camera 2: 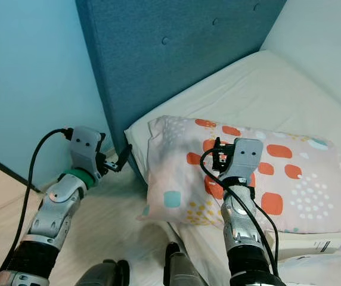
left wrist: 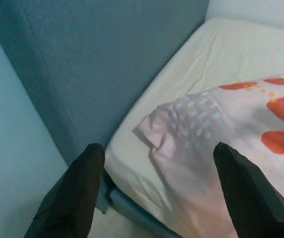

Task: Clean up the room

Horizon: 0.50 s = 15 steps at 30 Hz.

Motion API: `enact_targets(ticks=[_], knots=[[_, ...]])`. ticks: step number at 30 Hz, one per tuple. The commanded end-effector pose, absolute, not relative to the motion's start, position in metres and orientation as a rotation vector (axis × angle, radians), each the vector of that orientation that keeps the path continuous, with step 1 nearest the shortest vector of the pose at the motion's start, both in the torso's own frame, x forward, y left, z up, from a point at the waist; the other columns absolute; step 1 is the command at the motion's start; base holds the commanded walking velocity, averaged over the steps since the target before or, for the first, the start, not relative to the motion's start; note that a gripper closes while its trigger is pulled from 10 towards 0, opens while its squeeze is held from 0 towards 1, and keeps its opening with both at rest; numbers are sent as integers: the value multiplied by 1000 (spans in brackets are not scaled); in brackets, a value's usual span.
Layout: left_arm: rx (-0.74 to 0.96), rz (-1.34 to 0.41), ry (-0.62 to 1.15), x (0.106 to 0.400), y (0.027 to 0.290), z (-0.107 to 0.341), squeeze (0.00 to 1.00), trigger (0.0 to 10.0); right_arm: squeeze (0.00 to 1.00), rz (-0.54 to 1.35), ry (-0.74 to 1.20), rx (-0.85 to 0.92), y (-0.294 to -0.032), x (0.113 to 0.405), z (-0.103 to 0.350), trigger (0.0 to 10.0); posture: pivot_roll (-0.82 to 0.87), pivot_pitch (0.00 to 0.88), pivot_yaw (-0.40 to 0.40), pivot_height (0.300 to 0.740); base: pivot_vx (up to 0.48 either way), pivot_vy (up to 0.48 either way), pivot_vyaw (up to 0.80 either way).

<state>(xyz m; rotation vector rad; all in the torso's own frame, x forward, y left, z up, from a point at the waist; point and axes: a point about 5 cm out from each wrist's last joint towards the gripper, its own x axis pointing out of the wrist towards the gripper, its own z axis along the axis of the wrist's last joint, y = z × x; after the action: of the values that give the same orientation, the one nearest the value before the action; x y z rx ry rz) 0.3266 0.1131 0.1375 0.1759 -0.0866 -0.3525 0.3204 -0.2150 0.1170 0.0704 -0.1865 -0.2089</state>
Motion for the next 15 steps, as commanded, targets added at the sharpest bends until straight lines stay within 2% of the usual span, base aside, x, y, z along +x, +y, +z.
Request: enact_targets(ticks=[1,7,15], knots=[[193,-365,-79,324,110,132,0,10000,0,-256,-128,107,-222,314,103,10000,6,189,6,687,0,0,0],[220,-358,-93,324,113,137,0,10000,0,-340,-82,172,-235,303,91,10000,-2,184,13,672,0,0,0],[235,-364,-83,321,110,138,0,10000,0,-356,-46,189,-234,288,79,10000,-8,183,11,647,0,0,0]])
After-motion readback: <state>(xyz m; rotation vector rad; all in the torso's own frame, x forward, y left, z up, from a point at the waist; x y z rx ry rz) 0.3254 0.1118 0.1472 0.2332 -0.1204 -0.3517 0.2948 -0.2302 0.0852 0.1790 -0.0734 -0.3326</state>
